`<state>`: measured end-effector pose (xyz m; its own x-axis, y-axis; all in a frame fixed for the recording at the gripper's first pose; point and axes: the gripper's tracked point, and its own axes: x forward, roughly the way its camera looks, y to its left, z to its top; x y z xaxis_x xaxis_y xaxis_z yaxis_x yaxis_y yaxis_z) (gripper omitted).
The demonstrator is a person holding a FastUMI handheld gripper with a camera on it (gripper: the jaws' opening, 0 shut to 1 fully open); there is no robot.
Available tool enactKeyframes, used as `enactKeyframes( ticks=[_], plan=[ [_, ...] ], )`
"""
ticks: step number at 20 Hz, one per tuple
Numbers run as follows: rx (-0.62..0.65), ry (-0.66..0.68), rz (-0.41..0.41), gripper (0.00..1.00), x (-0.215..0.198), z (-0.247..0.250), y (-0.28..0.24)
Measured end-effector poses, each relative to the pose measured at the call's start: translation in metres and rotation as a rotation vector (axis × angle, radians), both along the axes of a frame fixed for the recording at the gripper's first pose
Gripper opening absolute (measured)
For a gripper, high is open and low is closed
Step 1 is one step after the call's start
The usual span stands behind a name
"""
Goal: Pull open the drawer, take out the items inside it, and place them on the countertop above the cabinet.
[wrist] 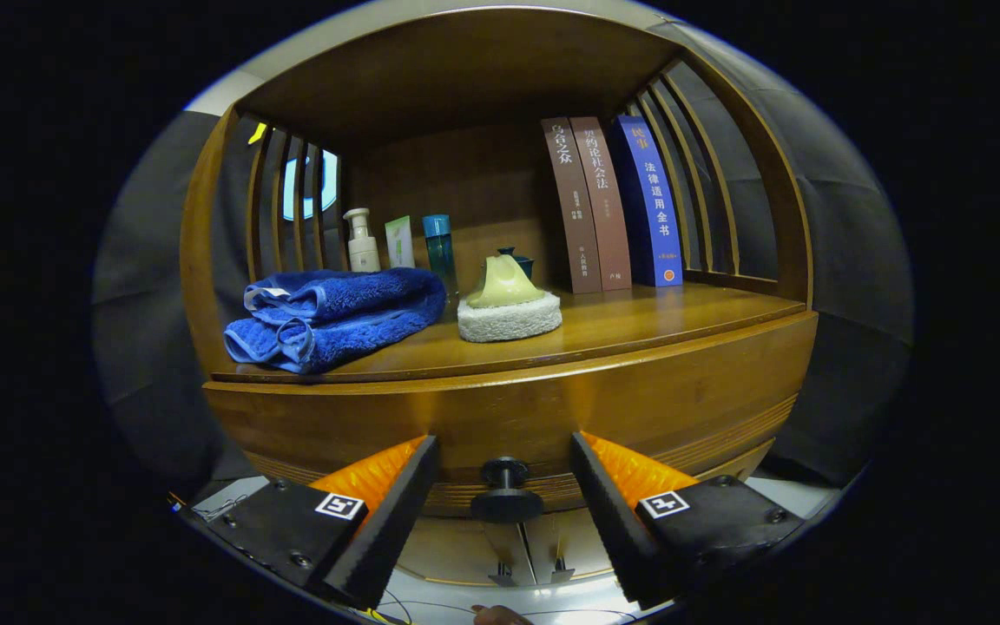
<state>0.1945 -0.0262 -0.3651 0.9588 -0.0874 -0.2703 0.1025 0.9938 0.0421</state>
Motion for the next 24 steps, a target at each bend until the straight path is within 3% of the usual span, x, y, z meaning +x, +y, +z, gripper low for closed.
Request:
enactKeyframes(
  ticks=[10, 16, 20, 24],
  plan=[
    [0.001, -0.002, 0.003, 0.99, 0.000, 0.001, 0.001],
    [0.000, -0.037, -0.010, 0.99, -0.016, 0.031, -0.008],
    [0.000, -0.086, 0.001, 0.99, -0.036, 0.087, -0.008],
    [-0.039, -0.170, 0.050, 0.99, -0.052, 0.176, 0.000]
  ],
)
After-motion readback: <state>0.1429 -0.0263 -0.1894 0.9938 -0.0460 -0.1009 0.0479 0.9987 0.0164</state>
